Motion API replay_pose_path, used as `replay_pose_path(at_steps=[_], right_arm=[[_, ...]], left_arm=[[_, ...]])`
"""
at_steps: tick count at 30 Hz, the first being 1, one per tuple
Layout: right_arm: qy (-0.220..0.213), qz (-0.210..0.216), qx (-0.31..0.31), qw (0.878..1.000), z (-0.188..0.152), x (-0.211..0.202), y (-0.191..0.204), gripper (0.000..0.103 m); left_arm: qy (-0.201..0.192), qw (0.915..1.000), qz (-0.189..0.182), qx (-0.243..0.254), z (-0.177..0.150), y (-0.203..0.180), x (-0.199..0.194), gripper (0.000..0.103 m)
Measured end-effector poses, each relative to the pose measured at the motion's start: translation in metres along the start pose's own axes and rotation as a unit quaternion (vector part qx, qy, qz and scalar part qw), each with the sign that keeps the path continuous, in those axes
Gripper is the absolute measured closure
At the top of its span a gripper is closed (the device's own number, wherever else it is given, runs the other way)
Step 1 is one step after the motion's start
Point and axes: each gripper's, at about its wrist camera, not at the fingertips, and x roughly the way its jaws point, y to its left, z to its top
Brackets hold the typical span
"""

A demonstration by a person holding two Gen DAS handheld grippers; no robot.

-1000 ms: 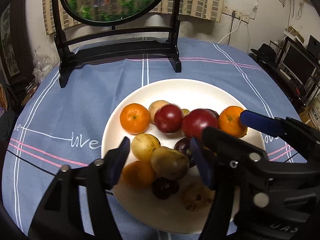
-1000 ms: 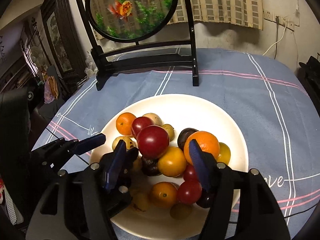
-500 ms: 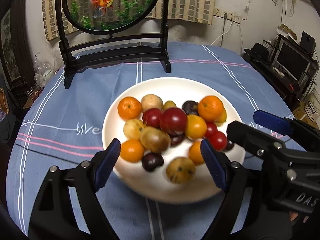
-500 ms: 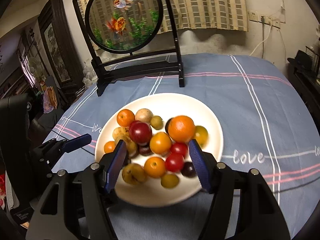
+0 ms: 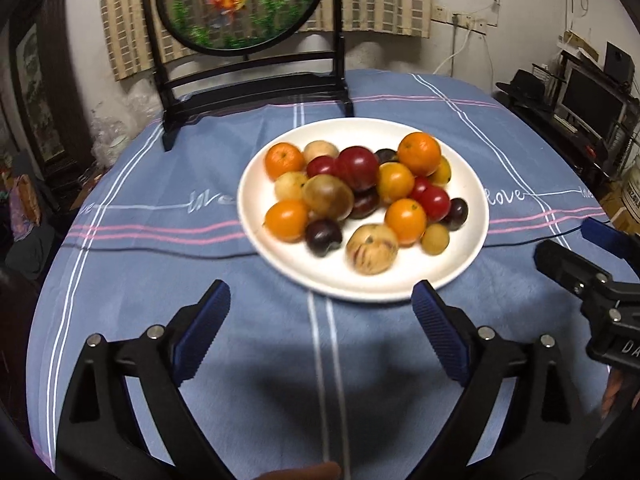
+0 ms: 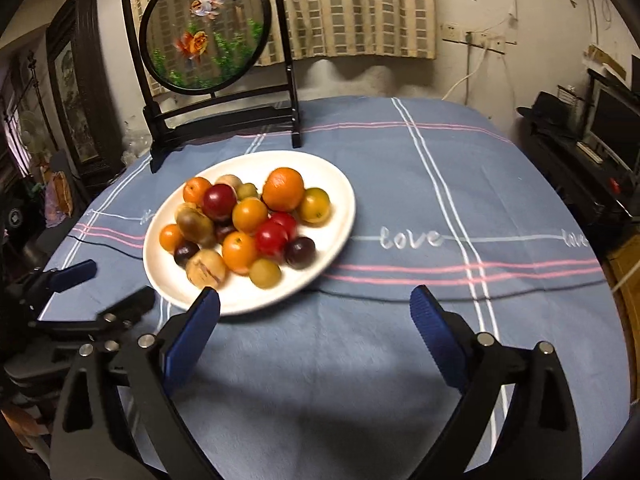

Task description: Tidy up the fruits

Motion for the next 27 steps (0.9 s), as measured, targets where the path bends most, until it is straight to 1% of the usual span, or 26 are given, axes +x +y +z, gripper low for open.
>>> replay_pose_path(at_steps=[5, 8, 12, 13, 16, 17, 21, 23, 27], right_arm=[[0.014, -0.013, -0.015, 1.0, -0.019, -0.007, 0.0, 0.007], [0.021, -0.012, -0.012, 1.0, -0.028, -0.008, -0.003, 0.007], [0.028, -0.015, -0.007, 0.999, -0.037, -0.011, -0.007, 0.007], [0.028, -0.016, -0.006, 0.999, -0.038, -0.011, -0.008, 0.007], [0.029, -0.018, -0.002, 0.999, -0.041, -0.012, -0.012, 0.007], [0.03, -0.019, 0.0, 0.999, -0.042, -0.012, -0.013, 0.007], [0.034, -0.025, 0.006, 0.999, -0.045, -0.01, -0.021, 0.007], [0.037, -0.029, 0.012, 0.999, -0.046, -0.008, -0.027, 0.007], [0.046, -0.035, 0.018, 0.998, -0.05, -0.002, -0.034, 0.007]], left_arm=[[0.004, 0.9999, 0.005, -0.015, -0.014, 0.009, -0.011, 0.007], [0.006, 0.9996, 0.002, -0.026, -0.022, 0.014, -0.019, 0.007], [0.003, 0.9996, 0.002, -0.027, -0.027, 0.013, -0.026, 0.007], [0.002, 0.9996, 0.003, -0.027, -0.028, 0.013, -0.027, 0.007], [-0.02, 0.9994, 0.007, -0.026, -0.031, 0.013, -0.033, 0.007], [-0.021, 0.9994, 0.009, -0.026, -0.032, 0.014, -0.034, 0.007], [-0.002, 0.9997, 0.0, -0.024, -0.033, 0.016, -0.028, 0.007], [0.008, 0.9997, 0.004, -0.024, -0.033, 0.018, -0.024, 0.007], [0.011, 0.9994, 0.006, -0.031, -0.034, 0.022, -0.019, 0.007]])
